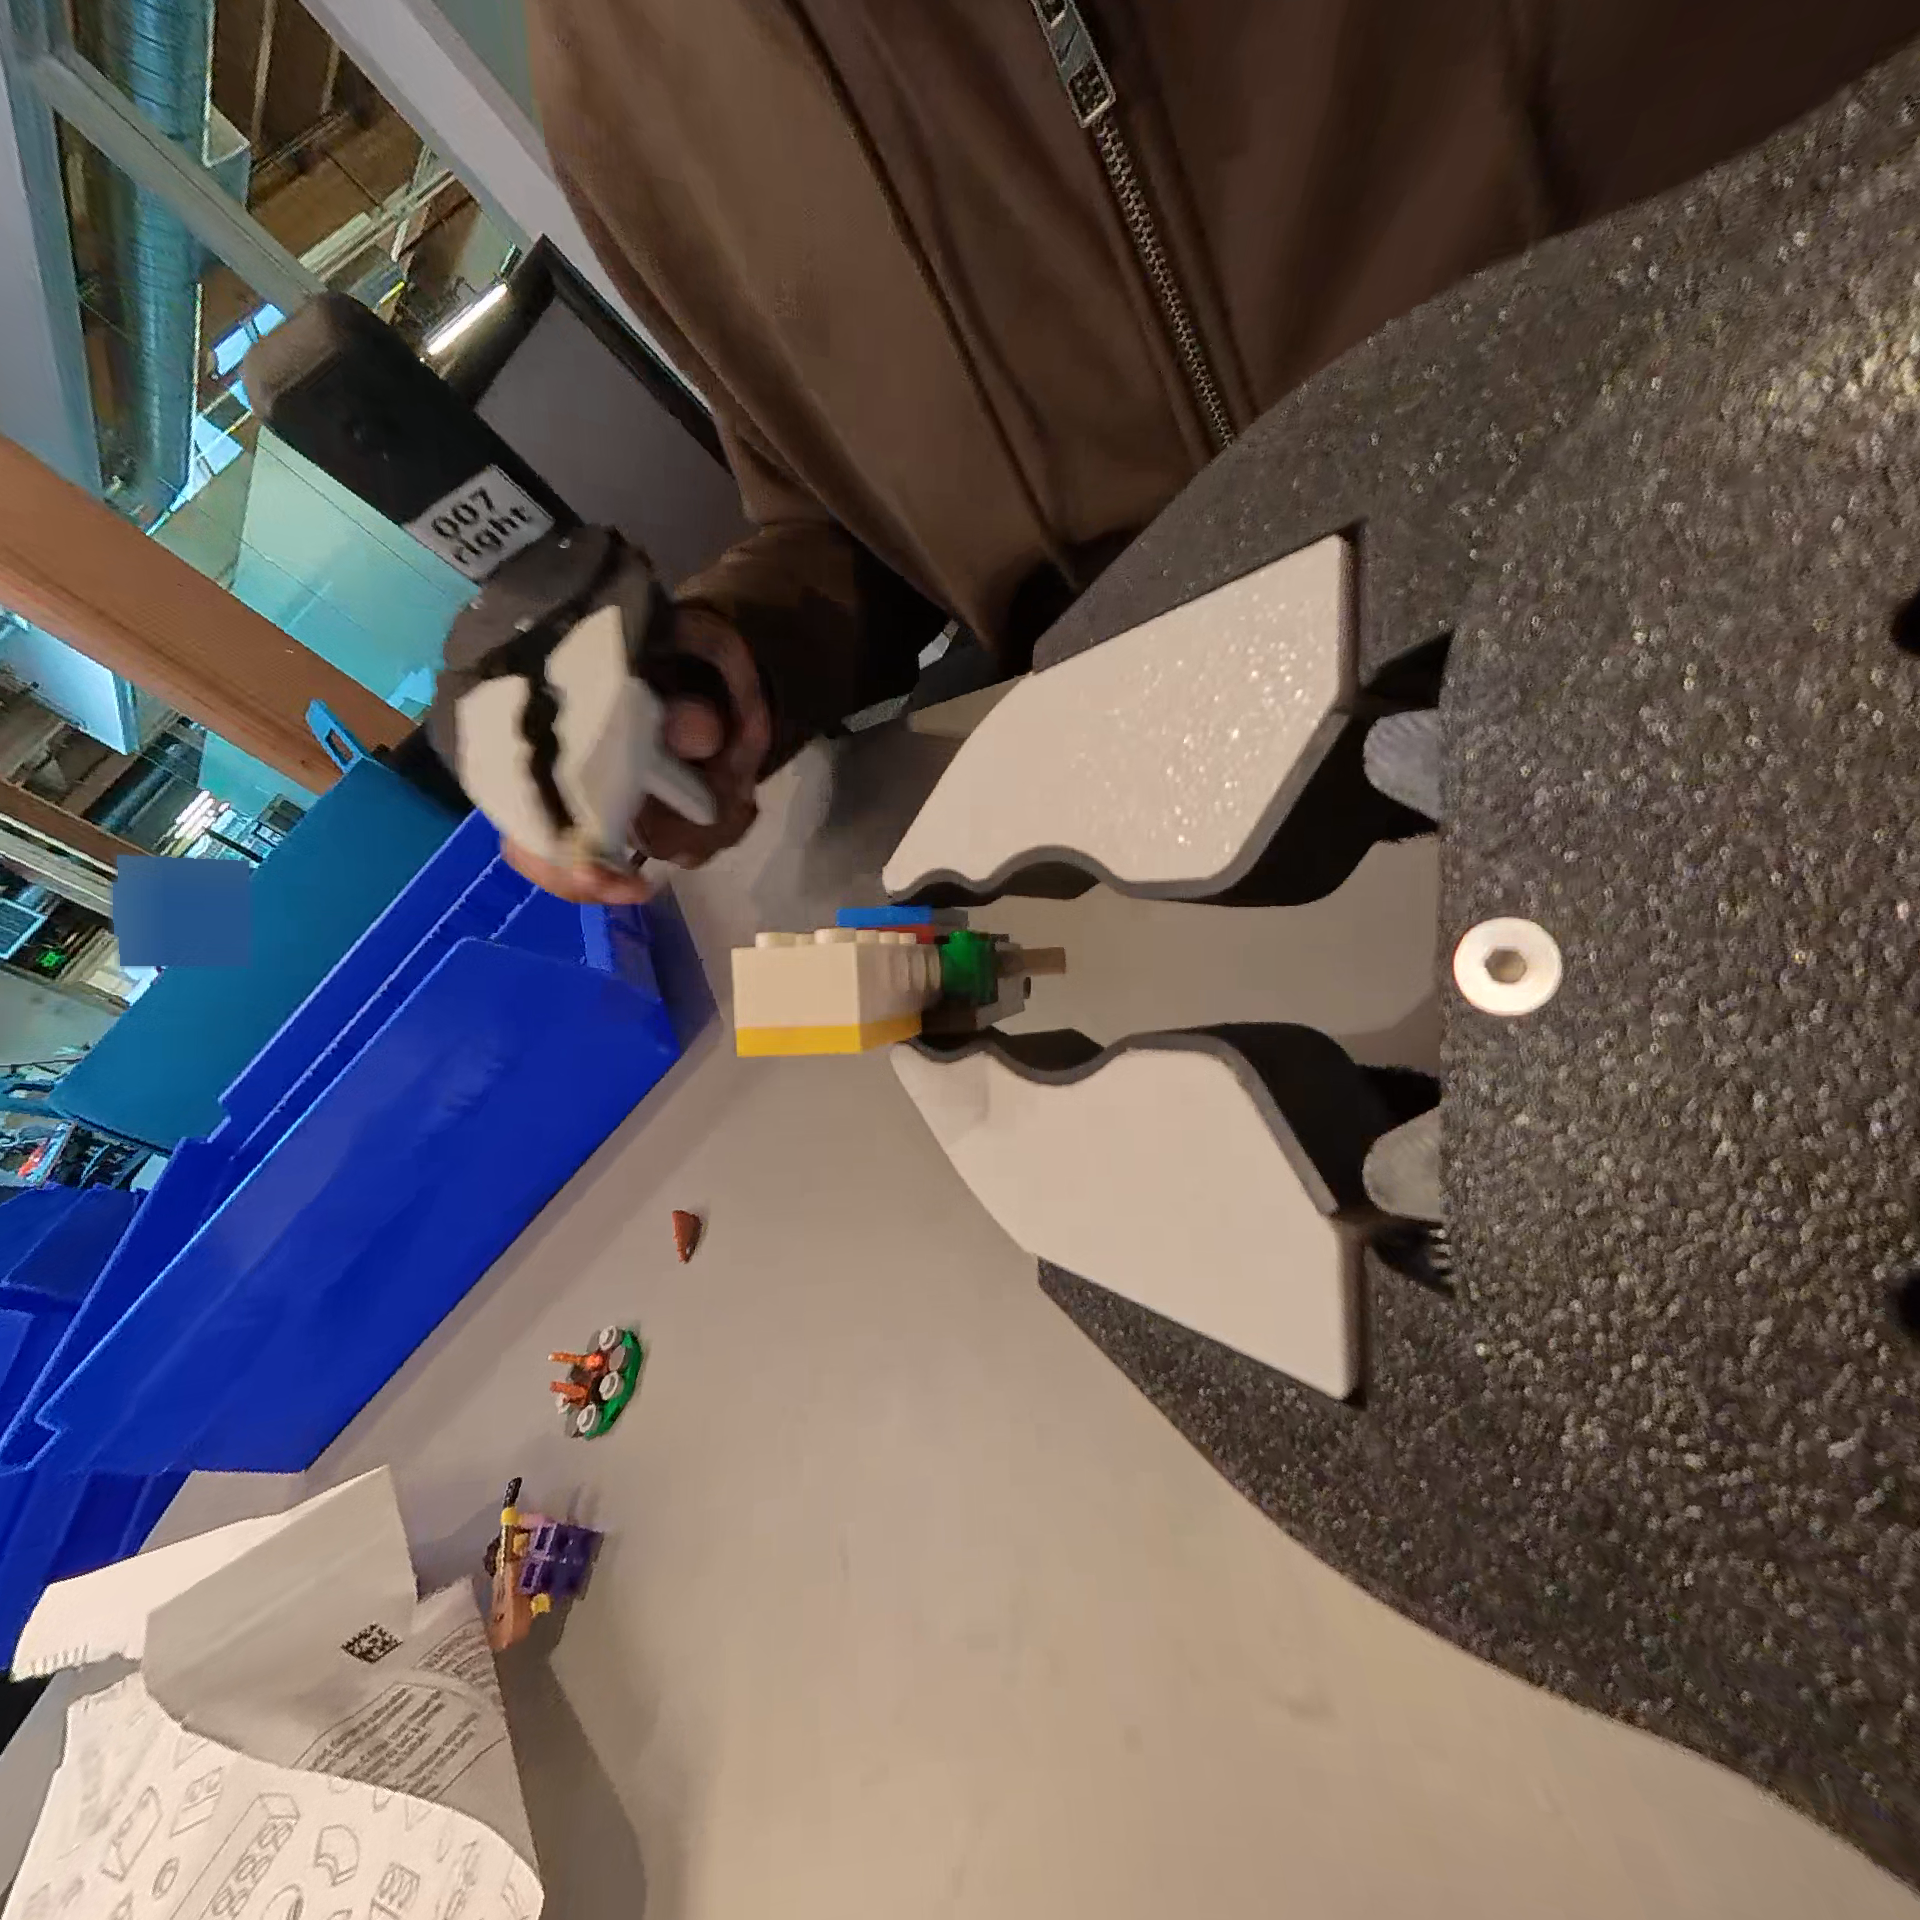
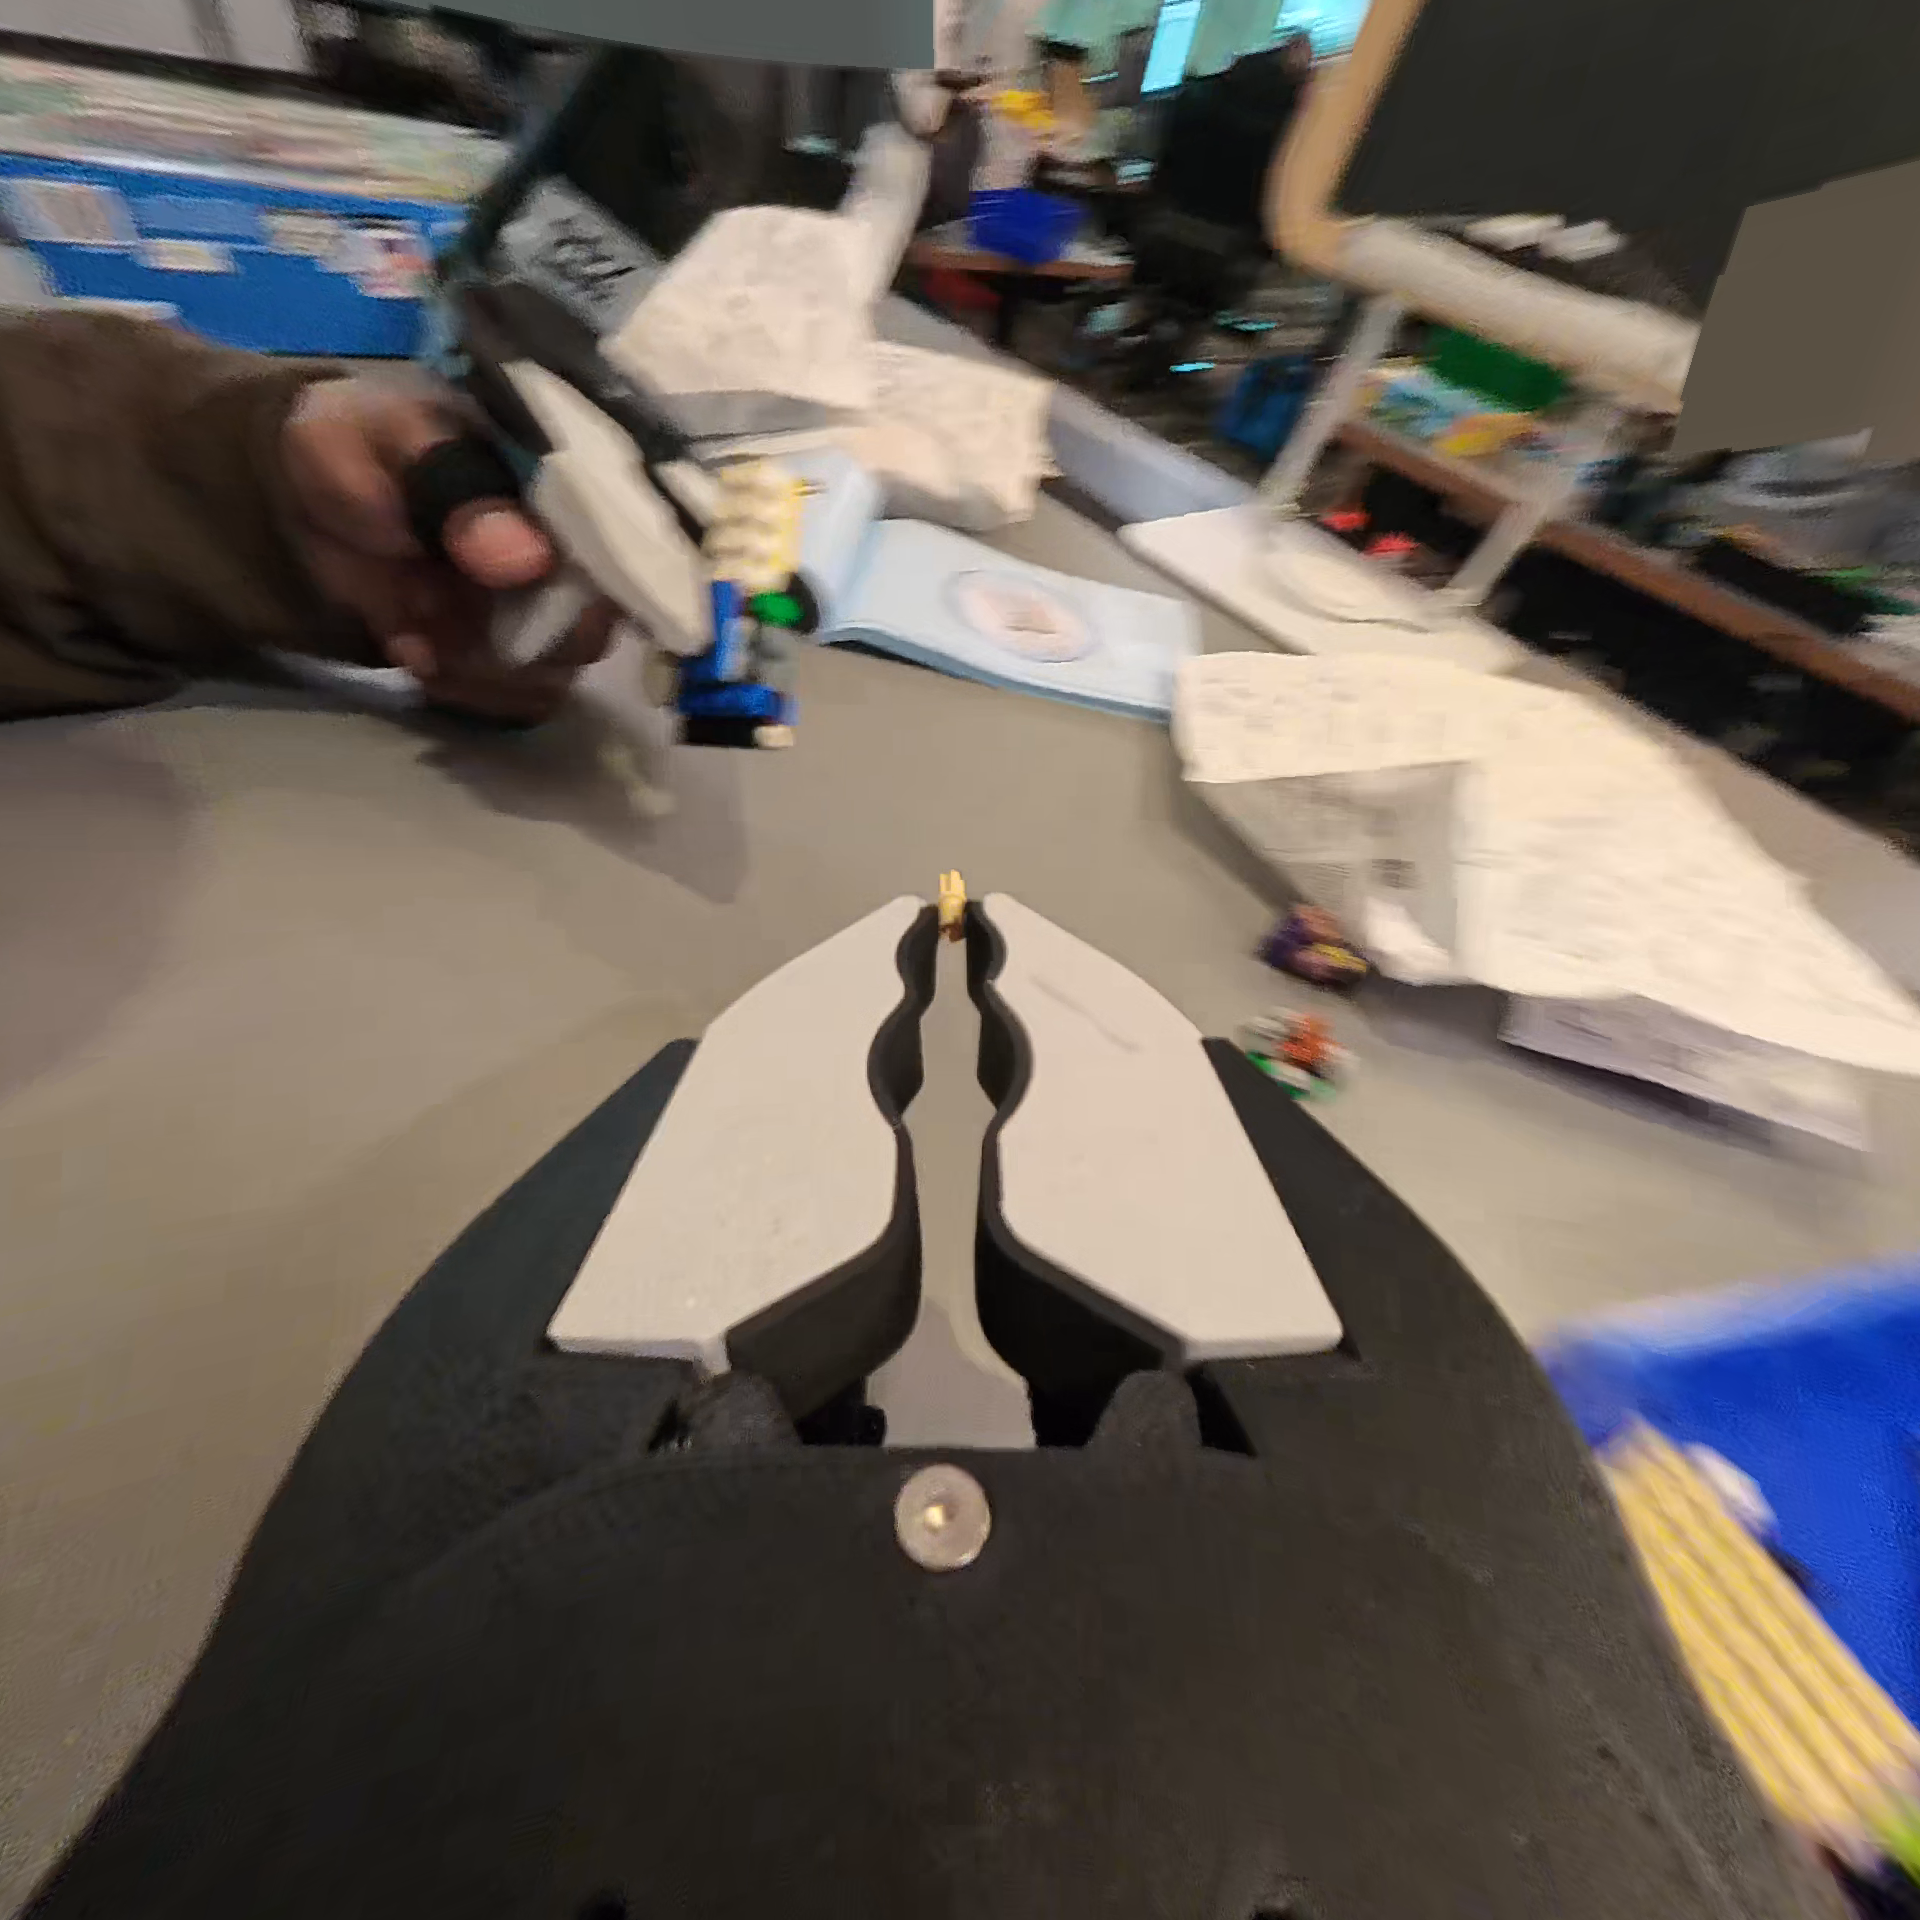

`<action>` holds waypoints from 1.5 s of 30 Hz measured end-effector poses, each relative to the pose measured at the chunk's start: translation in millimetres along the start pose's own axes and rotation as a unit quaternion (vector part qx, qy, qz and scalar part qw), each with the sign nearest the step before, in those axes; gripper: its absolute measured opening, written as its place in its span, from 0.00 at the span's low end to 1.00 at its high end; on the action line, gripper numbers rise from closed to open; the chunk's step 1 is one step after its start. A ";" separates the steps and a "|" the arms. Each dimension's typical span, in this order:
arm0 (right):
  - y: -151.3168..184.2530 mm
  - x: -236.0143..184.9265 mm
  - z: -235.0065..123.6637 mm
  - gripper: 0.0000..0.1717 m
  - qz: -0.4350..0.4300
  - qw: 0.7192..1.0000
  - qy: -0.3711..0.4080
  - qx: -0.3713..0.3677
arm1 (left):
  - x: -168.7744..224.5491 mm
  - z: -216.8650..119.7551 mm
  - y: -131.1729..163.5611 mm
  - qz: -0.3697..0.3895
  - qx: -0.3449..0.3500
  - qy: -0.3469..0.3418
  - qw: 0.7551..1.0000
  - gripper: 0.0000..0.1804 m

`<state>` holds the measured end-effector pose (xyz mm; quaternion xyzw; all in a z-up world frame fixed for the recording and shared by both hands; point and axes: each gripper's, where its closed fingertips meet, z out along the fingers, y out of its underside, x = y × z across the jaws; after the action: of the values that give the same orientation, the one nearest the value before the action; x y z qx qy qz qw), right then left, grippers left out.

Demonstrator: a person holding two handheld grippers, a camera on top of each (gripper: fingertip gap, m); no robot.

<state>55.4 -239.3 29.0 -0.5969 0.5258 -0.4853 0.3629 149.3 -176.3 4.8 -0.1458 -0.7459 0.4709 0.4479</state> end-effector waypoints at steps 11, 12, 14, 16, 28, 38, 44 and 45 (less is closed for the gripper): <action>31.9 140.6 -117.9 0.24 0.080 0.955 0.281 -0.049 | 13.7 19.0 -1.6 -0.006 0.028 -0.019 0.999 0.11; 29.4 134.4 -113.1 0.25 0.088 0.959 0.265 -0.038 | 15.2 20.2 -1.2 -0.025 0.041 -0.019 0.999 0.11; 19.9 118.1 -101.8 0.26 0.087 0.969 0.231 -0.014 | 21.3 21.0 -1.7 -0.046 0.068 -0.017 0.996 0.11; 7.3 100.3 -89.5 0.26 0.073 0.977 0.202 0.009 | 25.4 19.0 -3.4 -0.049 0.097 -0.027 0.994 0.11; -48.0 -15.4 23.4 0.23 -0.050 0.995 -0.031 0.079 | 27.0 -14.4 -27.8 -0.106 0.254 -0.059 0.960 0.11; -53.6 -50.7 121.1 0.27 -0.123 0.977 -0.115 0.132 | -16.1 -54.3 -36.6 -0.224 0.362 -0.086 0.901 0.11; -41.1 -68.7 84.9 0.38 -0.188 0.969 -0.110 0.116 | 25.9 -13.9 -31.8 -0.185 0.350 -0.063 0.916 0.11; -40.9 -72.6 76.1 0.40 -0.204 0.967 -0.105 0.115 | 35.5 -5.1 -29.8 -0.174 0.344 -0.060 0.921 0.11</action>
<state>141.6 -166.5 33.0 -0.6936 0.2927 -0.5405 0.3757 139.7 -166.0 49.3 0.1780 -0.5769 0.6212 0.4996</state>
